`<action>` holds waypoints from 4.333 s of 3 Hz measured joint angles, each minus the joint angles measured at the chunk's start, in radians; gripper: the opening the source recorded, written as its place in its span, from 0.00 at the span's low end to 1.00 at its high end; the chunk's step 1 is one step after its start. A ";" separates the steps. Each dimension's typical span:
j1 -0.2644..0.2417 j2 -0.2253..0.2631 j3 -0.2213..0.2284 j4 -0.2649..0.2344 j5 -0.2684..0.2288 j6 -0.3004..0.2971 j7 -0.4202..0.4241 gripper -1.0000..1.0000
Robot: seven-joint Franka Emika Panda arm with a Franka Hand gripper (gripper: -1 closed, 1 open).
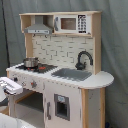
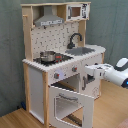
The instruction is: Play with the kitchen
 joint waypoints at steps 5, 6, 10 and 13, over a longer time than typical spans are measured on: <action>-0.359 -0.001 0.089 0.067 -0.129 0.329 -0.001 1.00; -0.406 -0.001 0.107 0.082 -0.204 0.374 0.017 1.00; -0.563 -0.002 0.221 0.167 -0.391 0.401 0.279 1.00; -0.681 -0.002 0.302 0.258 -0.512 0.402 0.370 1.00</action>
